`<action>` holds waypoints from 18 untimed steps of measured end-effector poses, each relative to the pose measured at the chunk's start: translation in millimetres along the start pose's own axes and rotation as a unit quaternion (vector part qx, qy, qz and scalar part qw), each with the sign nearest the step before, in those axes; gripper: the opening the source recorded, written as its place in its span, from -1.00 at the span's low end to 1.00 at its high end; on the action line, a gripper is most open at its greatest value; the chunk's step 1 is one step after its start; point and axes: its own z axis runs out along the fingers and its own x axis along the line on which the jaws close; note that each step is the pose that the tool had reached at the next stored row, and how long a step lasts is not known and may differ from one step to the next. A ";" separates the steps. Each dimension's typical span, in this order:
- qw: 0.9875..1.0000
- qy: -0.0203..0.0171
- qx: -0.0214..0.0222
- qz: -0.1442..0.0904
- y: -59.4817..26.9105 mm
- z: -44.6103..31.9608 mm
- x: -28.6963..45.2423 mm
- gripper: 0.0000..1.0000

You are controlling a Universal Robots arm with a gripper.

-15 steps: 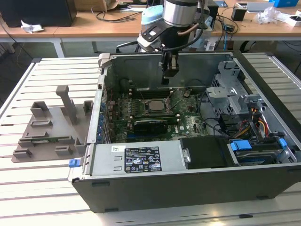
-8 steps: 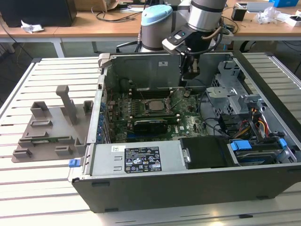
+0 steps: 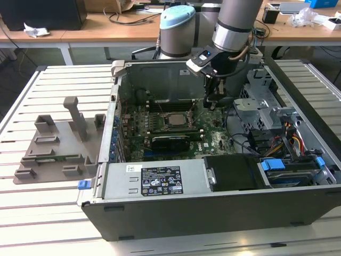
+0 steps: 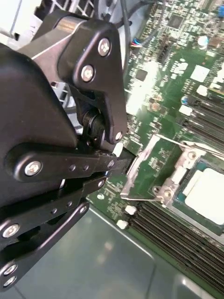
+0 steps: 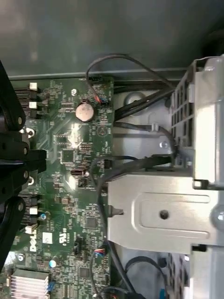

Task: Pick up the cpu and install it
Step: 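Close the cpu cover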

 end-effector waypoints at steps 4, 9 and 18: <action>1.000 0.001 -0.002 0.000 -22.1 3.0 0.2 -0.79; 1.000 0.016 -0.003 -0.003 -51.4 7.4 0.4 -0.79; 1.000 0.023 -0.003 -0.007 -93.4 35.3 -0.2 -0.79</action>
